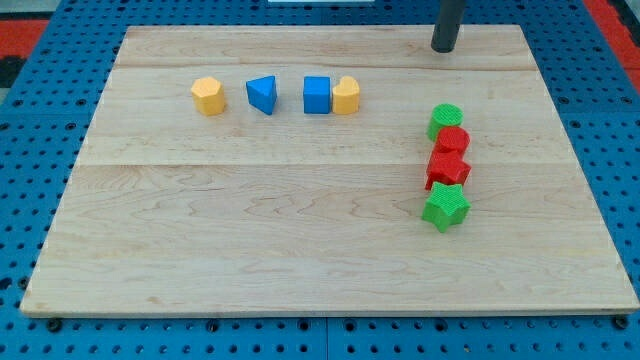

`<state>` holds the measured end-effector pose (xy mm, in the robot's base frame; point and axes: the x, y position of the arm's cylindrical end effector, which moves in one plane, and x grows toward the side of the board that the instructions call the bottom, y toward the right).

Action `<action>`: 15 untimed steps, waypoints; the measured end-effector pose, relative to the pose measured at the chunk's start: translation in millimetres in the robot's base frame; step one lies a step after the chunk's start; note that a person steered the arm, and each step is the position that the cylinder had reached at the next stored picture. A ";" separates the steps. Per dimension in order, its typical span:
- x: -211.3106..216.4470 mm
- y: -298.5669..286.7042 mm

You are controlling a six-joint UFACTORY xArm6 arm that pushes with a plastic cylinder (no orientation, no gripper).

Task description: Point your arm at the red star

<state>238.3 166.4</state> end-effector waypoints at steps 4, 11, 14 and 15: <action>0.0 -4.9; 138.7 -85.6; 202.8 -91.5; 207.2 -91.5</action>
<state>445.5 74.9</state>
